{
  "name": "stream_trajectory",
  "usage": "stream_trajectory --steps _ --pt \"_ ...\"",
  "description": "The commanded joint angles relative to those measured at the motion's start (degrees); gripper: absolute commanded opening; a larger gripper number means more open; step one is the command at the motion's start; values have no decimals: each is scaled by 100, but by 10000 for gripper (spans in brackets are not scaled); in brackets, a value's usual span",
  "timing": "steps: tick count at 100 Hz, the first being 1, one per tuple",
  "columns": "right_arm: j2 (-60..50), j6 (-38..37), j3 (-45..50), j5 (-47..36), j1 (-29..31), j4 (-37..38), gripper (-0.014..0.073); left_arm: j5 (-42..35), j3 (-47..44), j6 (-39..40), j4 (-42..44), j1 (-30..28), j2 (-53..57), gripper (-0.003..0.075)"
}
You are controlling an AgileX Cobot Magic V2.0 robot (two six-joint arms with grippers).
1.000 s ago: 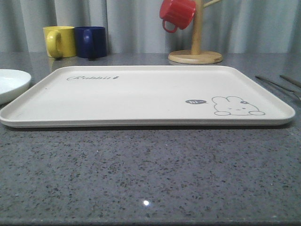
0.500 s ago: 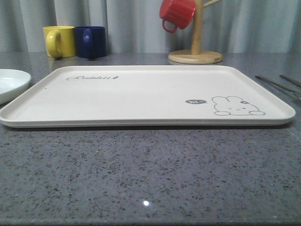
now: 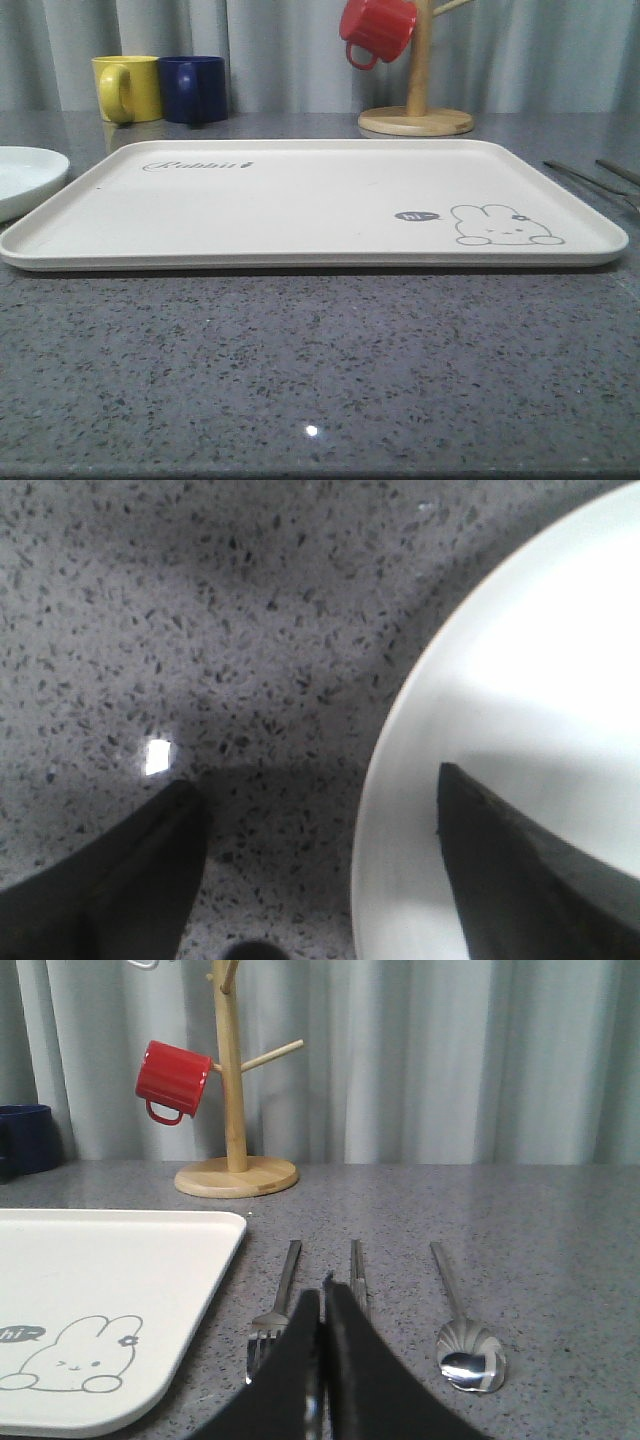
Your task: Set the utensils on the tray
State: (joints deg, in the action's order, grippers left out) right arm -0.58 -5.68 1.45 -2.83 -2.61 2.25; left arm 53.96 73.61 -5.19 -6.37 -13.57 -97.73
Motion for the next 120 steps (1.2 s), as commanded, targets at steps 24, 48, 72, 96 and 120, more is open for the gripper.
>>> stream_trajectory --steps 24,48,72,96,120 --pt "-106 44 11 -473 41 -13 -69 -78 119 -465 -307 -8 51 142" --pt "-106 44 11 -473 41 -13 -69 -32 121 -606 -351 -8 124 -19" --pt "-106 44 11 -473 41 -13 -69 -32 121 -747 -542 -169 665 -19" --pt "-106 44 11 -473 41 -13 -69 -32 130 -761 -668 -371 1482 -19" --pt "-106 44 11 -473 41 -13 -69 85 130 -1207 -1455 -344 2040 -19"
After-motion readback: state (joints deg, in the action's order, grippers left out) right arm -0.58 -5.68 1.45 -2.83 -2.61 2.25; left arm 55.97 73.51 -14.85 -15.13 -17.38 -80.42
